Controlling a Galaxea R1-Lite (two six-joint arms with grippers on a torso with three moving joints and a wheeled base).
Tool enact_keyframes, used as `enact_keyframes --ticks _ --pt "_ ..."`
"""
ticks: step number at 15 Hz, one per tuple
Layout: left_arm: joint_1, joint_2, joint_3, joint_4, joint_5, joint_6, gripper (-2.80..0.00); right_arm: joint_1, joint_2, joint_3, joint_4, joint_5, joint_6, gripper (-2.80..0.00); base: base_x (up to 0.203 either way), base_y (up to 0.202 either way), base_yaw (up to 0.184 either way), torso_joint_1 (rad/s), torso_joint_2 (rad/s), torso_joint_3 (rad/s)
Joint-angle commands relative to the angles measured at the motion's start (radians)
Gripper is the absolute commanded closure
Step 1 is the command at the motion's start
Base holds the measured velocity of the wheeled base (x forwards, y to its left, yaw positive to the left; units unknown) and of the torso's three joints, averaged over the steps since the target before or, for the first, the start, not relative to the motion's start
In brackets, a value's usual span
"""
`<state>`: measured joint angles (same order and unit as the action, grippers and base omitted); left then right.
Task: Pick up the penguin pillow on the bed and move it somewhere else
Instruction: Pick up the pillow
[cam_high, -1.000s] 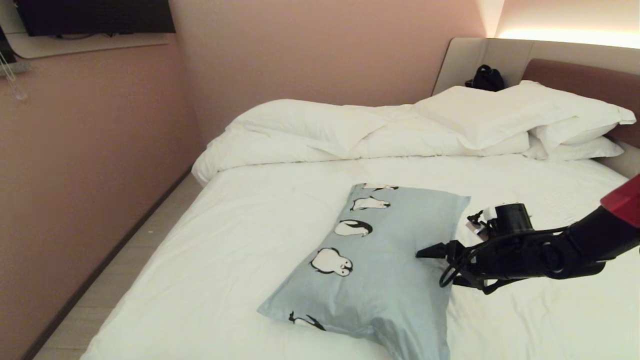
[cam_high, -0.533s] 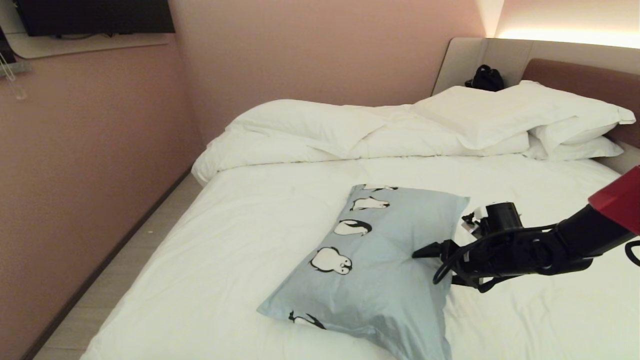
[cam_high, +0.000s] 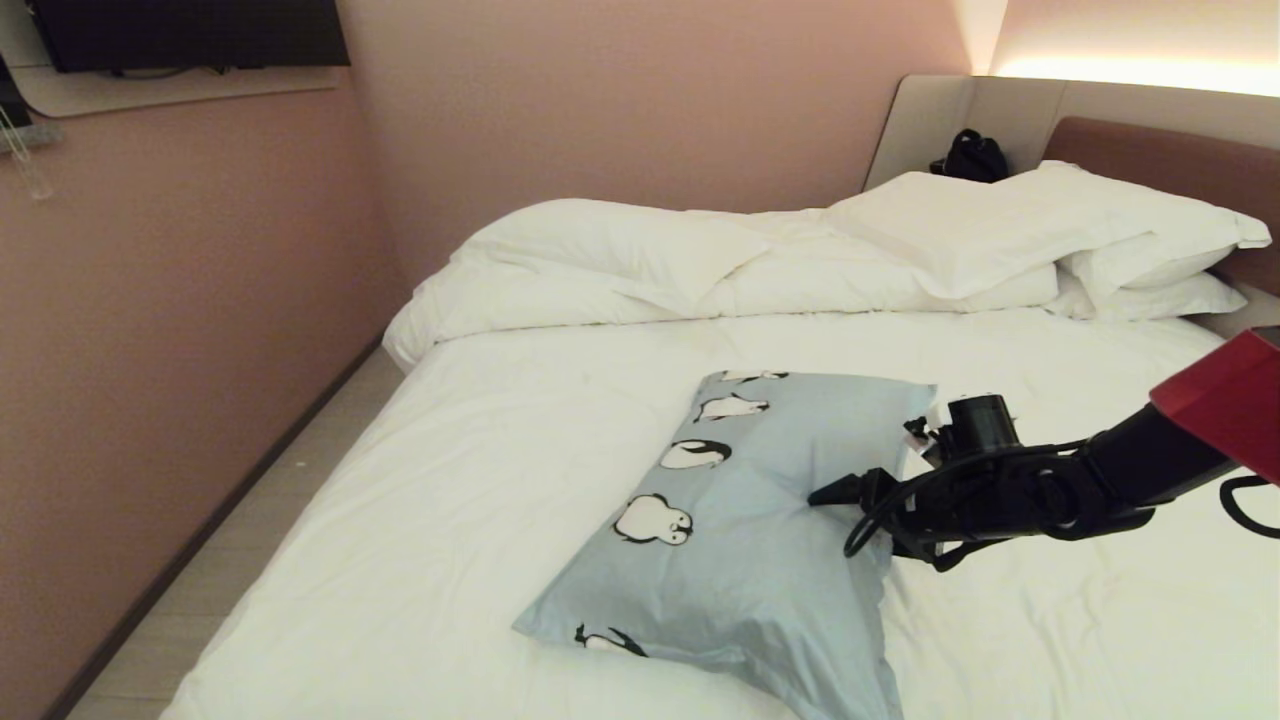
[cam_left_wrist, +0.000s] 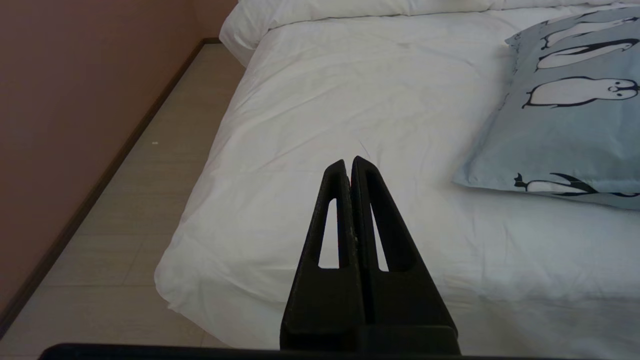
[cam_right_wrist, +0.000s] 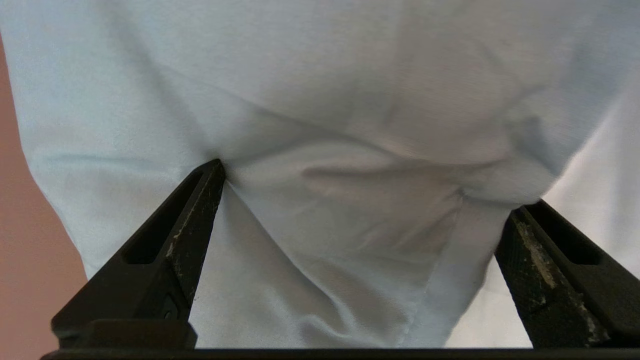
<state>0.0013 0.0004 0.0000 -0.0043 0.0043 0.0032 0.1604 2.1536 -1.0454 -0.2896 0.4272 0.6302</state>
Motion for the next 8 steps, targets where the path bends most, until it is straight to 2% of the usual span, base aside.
enact_keyframes --ticks 1,5,6,8 --pt "0.0 0.0 0.0 0.0 0.0 0.0 0.0 0.019 0.006 -0.01 -0.002 0.004 0.005 -2.8 0.0 0.0 0.0 0.0 0.0 0.0" --pt "0.0 0.0 0.0 0.0 0.0 0.0 0.0 0.044 0.011 -0.013 -0.005 0.001 0.006 -2.8 0.0 0.0 0.0 0.0 0.0 0.0" --pt "0.0 0.0 0.0 0.0 0.0 0.0 0.0 0.045 0.012 -0.012 -0.005 -0.023 0.006 0.0 0.0 0.0 0.0 0.0 0.0 0.0" --pt "0.0 0.0 0.0 0.0 0.0 0.0 0.0 0.05 0.015 -0.013 -0.008 -0.062 0.005 0.0 0.0 0.0 0.0 0.0 0.0 0.0"
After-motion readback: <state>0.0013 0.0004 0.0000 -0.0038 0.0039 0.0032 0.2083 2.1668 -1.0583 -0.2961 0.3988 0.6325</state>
